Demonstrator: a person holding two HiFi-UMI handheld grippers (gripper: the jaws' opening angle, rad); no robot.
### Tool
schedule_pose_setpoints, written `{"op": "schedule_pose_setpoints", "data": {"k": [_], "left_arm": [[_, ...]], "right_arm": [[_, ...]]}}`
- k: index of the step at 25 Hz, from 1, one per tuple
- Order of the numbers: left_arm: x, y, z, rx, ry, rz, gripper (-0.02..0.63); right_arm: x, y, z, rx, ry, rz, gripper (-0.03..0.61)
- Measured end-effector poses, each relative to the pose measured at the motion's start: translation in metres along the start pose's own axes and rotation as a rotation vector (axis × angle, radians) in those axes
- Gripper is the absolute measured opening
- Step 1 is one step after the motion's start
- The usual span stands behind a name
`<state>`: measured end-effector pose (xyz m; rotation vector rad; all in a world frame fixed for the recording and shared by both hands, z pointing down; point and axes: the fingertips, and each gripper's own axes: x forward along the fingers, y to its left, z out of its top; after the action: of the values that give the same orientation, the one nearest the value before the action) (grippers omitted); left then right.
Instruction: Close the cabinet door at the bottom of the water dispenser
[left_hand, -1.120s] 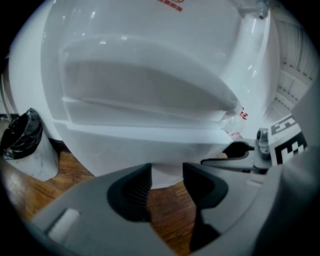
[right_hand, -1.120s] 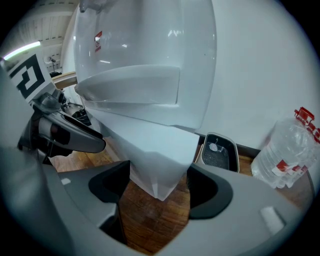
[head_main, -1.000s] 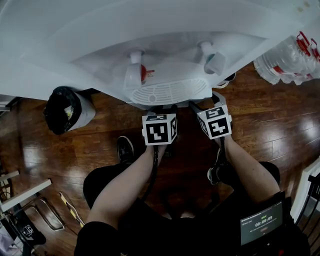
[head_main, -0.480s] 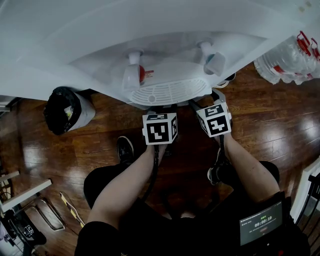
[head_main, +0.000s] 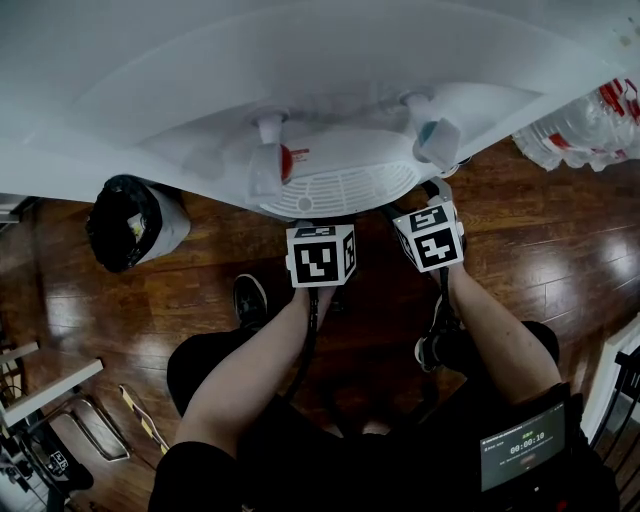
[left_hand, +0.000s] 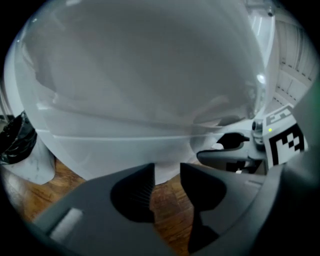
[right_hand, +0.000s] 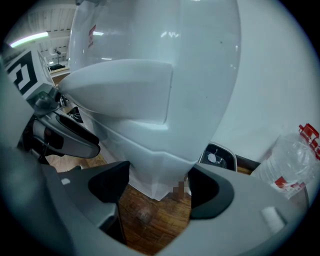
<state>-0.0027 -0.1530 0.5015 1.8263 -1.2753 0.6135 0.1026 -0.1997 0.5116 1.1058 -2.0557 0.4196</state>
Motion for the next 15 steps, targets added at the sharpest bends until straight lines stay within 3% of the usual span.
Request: {"op": "schedule_pose_setpoints", "data": {"k": [12, 15], "left_arm": [[-0.001, -0.004, -0.001, -0.020, 0.028, -0.027, 0.179], [-0.013, -0.008, -0.003, -0.032, 0.006, -0.035, 0.179]], "right_arm": [[0.003, 0.000, -0.002, 0.006, 0.044, 0.028, 0.367], [-0.007, -0.003, -0.003, 0.089, 0.052, -0.008, 0.335]]}}
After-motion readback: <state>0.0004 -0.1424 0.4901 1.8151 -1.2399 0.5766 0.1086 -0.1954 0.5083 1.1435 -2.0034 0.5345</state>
